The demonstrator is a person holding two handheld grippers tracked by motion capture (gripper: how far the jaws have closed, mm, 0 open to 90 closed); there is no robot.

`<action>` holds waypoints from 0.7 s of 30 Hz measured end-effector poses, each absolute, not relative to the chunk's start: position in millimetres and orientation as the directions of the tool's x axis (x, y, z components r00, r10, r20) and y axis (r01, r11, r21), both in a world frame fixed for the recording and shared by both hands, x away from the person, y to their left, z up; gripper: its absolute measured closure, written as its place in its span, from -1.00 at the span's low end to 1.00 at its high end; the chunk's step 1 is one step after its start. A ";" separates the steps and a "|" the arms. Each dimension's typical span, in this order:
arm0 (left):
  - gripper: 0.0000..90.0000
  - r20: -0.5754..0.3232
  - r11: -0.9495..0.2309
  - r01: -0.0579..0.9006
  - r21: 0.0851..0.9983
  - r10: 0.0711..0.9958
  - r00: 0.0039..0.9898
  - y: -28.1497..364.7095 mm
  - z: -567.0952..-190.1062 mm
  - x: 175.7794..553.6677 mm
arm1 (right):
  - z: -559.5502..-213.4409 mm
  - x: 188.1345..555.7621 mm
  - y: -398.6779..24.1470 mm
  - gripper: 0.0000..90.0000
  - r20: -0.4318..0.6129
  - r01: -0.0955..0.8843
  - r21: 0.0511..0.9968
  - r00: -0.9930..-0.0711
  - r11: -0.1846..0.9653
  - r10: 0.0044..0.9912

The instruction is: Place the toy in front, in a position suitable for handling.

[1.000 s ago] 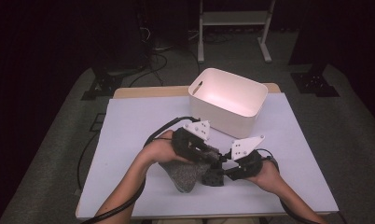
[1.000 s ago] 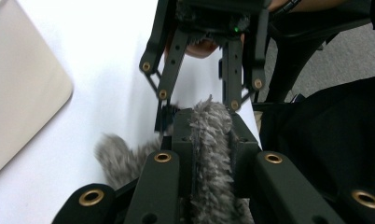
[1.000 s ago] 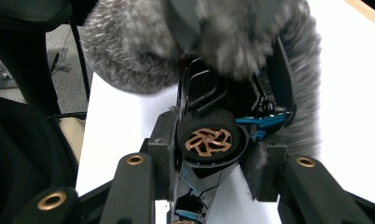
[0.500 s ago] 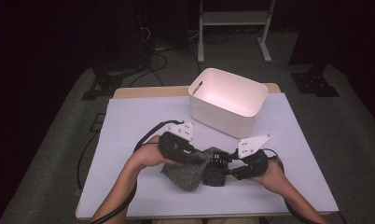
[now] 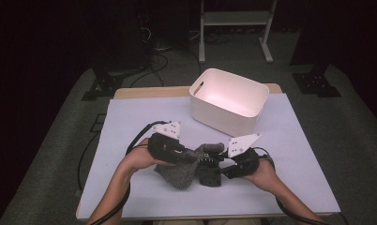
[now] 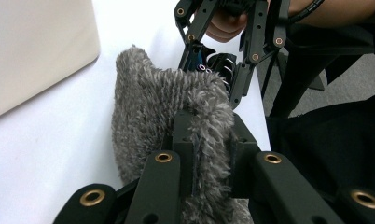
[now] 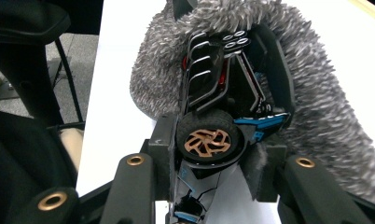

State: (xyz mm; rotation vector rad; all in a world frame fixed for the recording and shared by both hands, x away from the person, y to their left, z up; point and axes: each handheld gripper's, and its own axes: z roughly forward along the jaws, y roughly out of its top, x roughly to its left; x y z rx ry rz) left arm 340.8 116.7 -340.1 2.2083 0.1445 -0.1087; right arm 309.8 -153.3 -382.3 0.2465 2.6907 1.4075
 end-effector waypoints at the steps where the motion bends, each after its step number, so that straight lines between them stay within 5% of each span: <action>1: 0.73 -0.129 -0.591 0.147 0.793 0.074 0.989 119.5 -339.3 340.4 | -382.0 310.3 -150.3 0.31 -0.011 0.097 0.823 -0.982 0.560 0.186; 14: 0.73 -0.092 -0.617 0.178 0.767 0.169 0.981 161.4 -321.4 338.8 | -378.3 326.3 -101.5 0.31 -0.032 0.054 0.850 -0.988 0.524 0.154; 21: 0.73 -0.129 -0.579 0.171 0.797 0.114 0.985 149.7 -334.2 337.2 | -383.4 323.5 -110.7 0.28 -0.024 0.054 0.825 -0.991 0.563 0.131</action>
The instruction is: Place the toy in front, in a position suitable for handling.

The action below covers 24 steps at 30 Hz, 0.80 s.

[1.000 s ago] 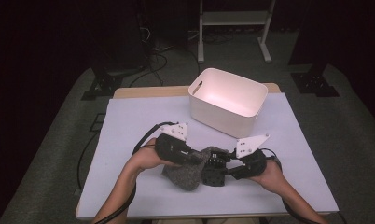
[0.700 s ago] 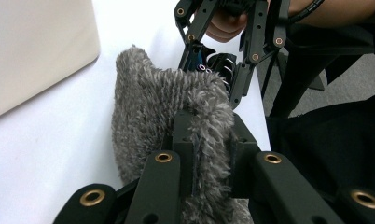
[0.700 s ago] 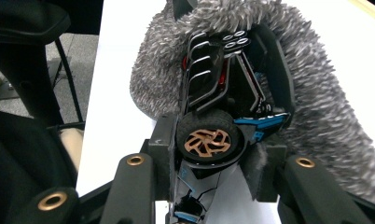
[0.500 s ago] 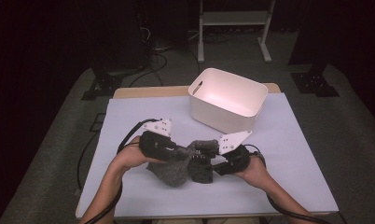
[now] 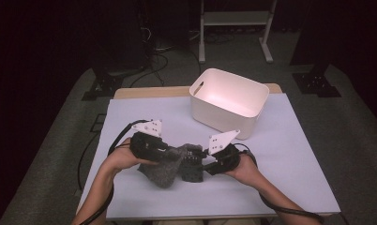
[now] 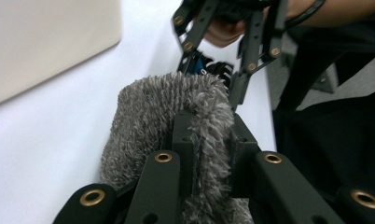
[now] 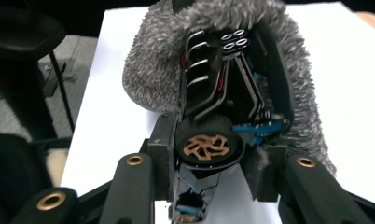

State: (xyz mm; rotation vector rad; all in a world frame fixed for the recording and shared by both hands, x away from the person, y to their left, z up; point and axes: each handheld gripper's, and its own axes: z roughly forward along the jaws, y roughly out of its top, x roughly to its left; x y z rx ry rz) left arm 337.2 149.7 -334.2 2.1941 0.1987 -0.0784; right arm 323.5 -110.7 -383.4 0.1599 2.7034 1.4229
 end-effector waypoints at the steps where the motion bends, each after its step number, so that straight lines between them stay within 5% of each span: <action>1: 0.73 -0.131 -0.574 0.166 0.802 0.102 0.986 146.0 -334.5 336.3 | -381.6 323.6 -114.6 0.27 -0.012 0.061 0.822 -0.992 0.566 0.125; 11: 0.72 -0.156 -0.570 0.133 0.811 0.009 0.988 103.2 -343.5 338.5 | -372.0 314.4 -148.2 0.22 -0.017 0.083 0.788 -0.987 0.611 0.157; 24: 0.72 -0.194 -0.620 0.163 0.768 0.018 0.981 83.3 -369.1 344.0 | -386.4 311.1 -183.2 0.25 0.026 0.135 0.788 -0.982 0.601 0.187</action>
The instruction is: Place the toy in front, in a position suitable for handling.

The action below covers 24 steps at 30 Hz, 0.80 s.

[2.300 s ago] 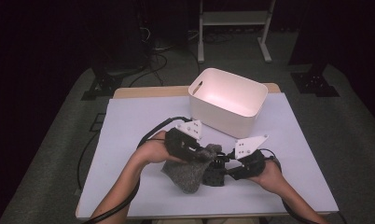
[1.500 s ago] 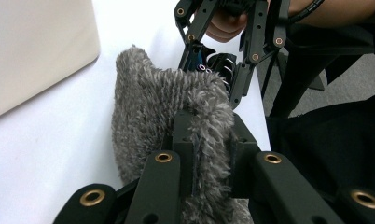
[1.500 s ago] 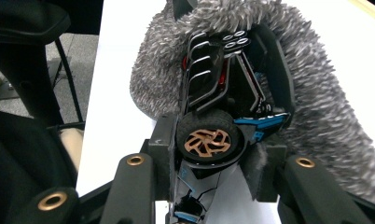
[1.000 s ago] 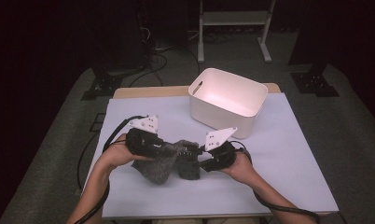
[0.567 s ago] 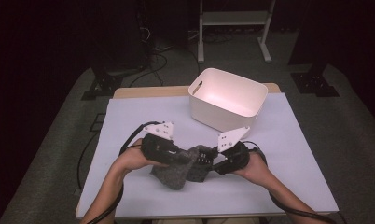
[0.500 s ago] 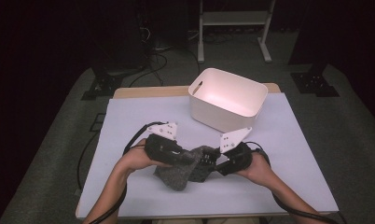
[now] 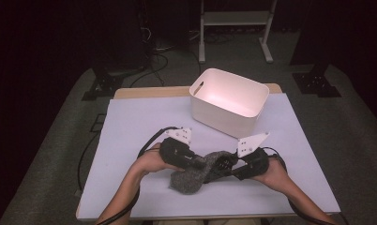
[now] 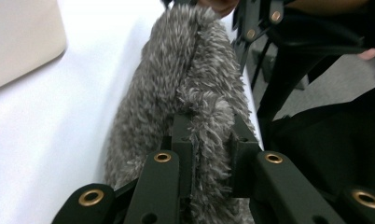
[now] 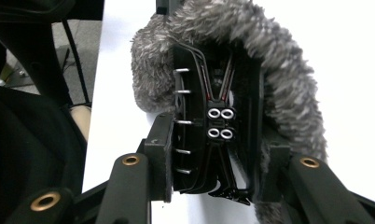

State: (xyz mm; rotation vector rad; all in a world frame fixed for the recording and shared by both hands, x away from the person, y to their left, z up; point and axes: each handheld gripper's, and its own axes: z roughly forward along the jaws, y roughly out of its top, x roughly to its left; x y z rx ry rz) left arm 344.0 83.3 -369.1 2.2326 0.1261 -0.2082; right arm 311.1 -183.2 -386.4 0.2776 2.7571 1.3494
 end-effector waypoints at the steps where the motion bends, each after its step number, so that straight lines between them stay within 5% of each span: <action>1: 0.72 -0.193 -0.635 0.164 0.755 0.025 0.981 81.8 -371.2 344.5 | -387.5 310.8 -185.3 0.24 0.031 0.144 0.787 -0.980 0.599 0.195; 24: 0.69 -0.181 -0.736 0.148 0.660 0.035 0.983 65.3 -385.0 345.8 | -429.8 302.2 -228.2 0.19 0.046 0.163 0.773 -0.978 0.613 0.202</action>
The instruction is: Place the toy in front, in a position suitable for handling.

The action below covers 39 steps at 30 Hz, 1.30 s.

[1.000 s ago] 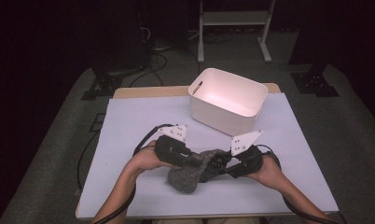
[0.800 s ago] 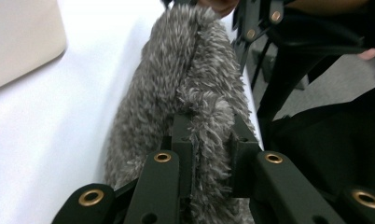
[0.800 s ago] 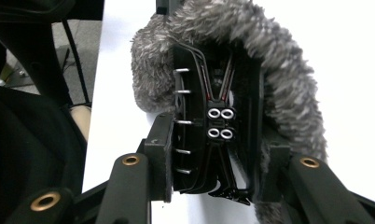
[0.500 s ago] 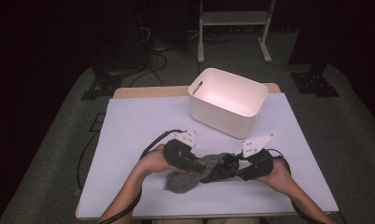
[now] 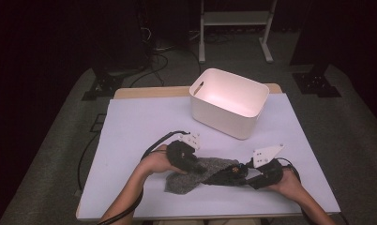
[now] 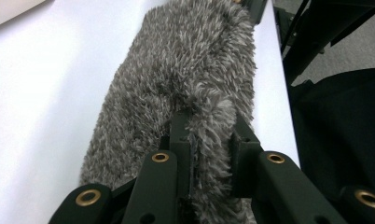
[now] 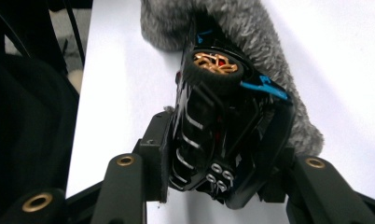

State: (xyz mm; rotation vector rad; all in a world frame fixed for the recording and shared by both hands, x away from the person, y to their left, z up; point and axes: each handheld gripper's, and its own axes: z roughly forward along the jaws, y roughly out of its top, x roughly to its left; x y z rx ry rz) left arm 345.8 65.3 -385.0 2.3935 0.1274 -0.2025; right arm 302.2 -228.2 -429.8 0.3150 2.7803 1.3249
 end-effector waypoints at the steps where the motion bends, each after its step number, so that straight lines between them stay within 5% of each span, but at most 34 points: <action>1: 0.69 -0.187 -0.735 0.149 0.662 0.031 0.982 64.1 -384.8 345.0 | -431.5 301.9 -228.4 0.20 0.051 0.168 0.767 -0.978 0.620 0.202; 13: 0.69 -0.201 -0.729 0.143 0.670 0.007 0.980 61.8 -382.3 344.0 | -431.5 301.6 -198.2 0.15 0.002 0.118 0.719 -0.986 0.684 0.168; 39: 0.72 -0.202 -0.615 0.280 0.738 0.194 0.960 174.7 -366.2 346.7 | -433.1 313.3 -190.8 0.23 0.016 0.124 0.714 -0.987 0.689 0.161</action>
